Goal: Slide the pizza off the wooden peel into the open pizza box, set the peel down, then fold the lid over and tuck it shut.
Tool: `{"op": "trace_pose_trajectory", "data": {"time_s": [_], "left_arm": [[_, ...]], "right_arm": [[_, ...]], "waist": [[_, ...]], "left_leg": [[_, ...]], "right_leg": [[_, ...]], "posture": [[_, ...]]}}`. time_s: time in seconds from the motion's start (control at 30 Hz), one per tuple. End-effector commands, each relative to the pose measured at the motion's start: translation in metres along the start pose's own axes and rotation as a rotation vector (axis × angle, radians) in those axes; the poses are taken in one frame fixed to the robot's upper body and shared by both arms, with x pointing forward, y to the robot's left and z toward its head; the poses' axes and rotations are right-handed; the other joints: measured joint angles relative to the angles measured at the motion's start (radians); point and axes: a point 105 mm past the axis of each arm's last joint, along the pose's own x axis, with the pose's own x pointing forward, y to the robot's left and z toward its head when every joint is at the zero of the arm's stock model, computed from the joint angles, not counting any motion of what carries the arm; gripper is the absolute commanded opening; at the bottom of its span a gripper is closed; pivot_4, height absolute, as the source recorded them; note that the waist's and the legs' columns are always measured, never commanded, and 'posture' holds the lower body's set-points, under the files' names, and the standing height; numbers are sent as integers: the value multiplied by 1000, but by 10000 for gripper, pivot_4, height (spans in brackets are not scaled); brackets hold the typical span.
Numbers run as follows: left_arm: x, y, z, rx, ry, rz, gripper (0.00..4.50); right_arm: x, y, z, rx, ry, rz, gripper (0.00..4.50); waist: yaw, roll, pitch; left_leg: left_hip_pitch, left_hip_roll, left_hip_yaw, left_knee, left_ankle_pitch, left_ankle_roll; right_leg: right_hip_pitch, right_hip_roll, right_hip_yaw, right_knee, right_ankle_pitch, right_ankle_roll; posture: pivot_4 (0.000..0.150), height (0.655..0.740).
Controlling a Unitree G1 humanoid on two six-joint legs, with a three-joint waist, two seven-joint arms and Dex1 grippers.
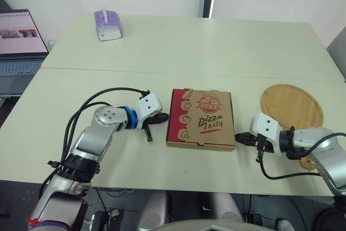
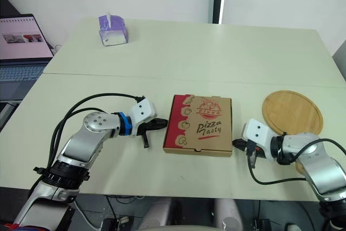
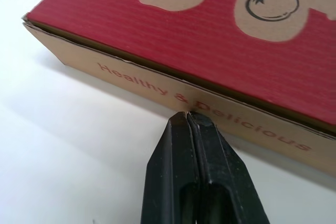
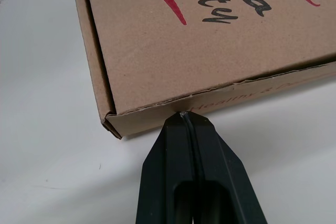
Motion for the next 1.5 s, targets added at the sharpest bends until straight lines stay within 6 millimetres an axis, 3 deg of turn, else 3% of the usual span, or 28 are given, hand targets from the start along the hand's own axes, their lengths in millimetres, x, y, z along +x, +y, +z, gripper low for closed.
{"op": "trace_pose_trajectory", "data": {"time_s": [0.03, 0.27, 0.43, 0.47, 0.53, 0.63, 0.73, 0.93, 1.03, 1.3, 1.4, 1.5], "left_arm": [[-2, -6, 11, 27, -31, -26, 0], [-7, -4, 5, 24, -6, -6, 0], [-42, 20, 11, -10, -100, 124, 0], [-51, 24, 13, -28, -130, 148, 0], [-67, 30, 14, -48, -174, 185, 0], [-89, 45, 16, -125, -280, 283, 5766], [-108, 56, 8, -183, -320, 367, 13810], [-138, 64, -12, -227, -307, 477, 33972], [-146, 64, -20, -249, -301, 517, 43849], [-166, 52, -40, -301, -266, 562, 44677], [-167, 40, -39, -285, -260, 515, 44677], [-155, 18, -25, -240, -308, 378, 44677]], "right_arm": [[0, 6, 15, -43, -47, 18, 277], [-5, -6, 6, -44, -16, -24, 277], [-38, -28, 2, -47, -9, -146, 277], [-46, -35, 6, -48, -39, -196, 1899], [-63, -43, 11, -28, -84, -270, 5778], [-96, -61, 13, 26, -139, -456, 15975], [-122, -63, 7, 65, -145, -562, 24873], [-163, -57, -20, 185, -119, -704, 45000], [-167, -50, -28, 214, -116, -705, 45000], [-176, -28, -45, 321, -91, -595, 45000], [-153, -7, -26, 307, -108, -440, 45000], [-119, 35, -3, 215, -111, -192, 45000]], "waist": [[0, 0, 0], [0, 0, 0], [1, 0, 0], [1, 0, 0], [0, 0, 0], [3, 0, 0], [6, 0, 0], [5, 0, 0], [4, 0, 0], [3, 0, 0], [2, 0, 0], [3, 1, -1]], "left_leg": [[0, 0, 0, 0, 0, 0], [0, 0, 0, 0, 0, 0], [0, 0, 0, 0, 0, 0], [0, 0, 0, 0, 0, 0], [0, 0, 0, 0, 0, 0], [0, 0, 0, 0, 0, 0], [0, 0, 0, 0, 0, 0], [0, 0, 0, 0, -1, 1], [1, 0, 0, 0, -1, 1], [1, 1, 1, -1, -1, 1], [1, 1, 1, -1, -1, 1], [1, 1, 0, -1, -1, 1]], "right_leg": [[0, 0, 0, 0, 0, 0], [0, 0, 0, 0, 0, 0], [0, 0, 0, 0, 0, 0], [0, 0, 0, 0, 0, 0], [0, 0, 0, 0, 0, 0], [0, 0, 0, 0, 0, 0], [1, 0, 0, 0, 0, 0], [1, 0, 0, 0, 0, 0], [1, 0, 0, 0, 0, 0], [1, 0, 1, 0, 0, 0], [1, 0, 0, 0, 0, 0], [1, 0, 0, 0, 0, 0]], "posture": [[1500, 7400], [1500, 7400], [1500, 7400], [1500, 7400], [1500, 7400], [1500, 7400], [1500, 7400], [1500, 7400], [1500, 7400], [1500, 7400], [1500, 7400], [1500, 7400]]}}
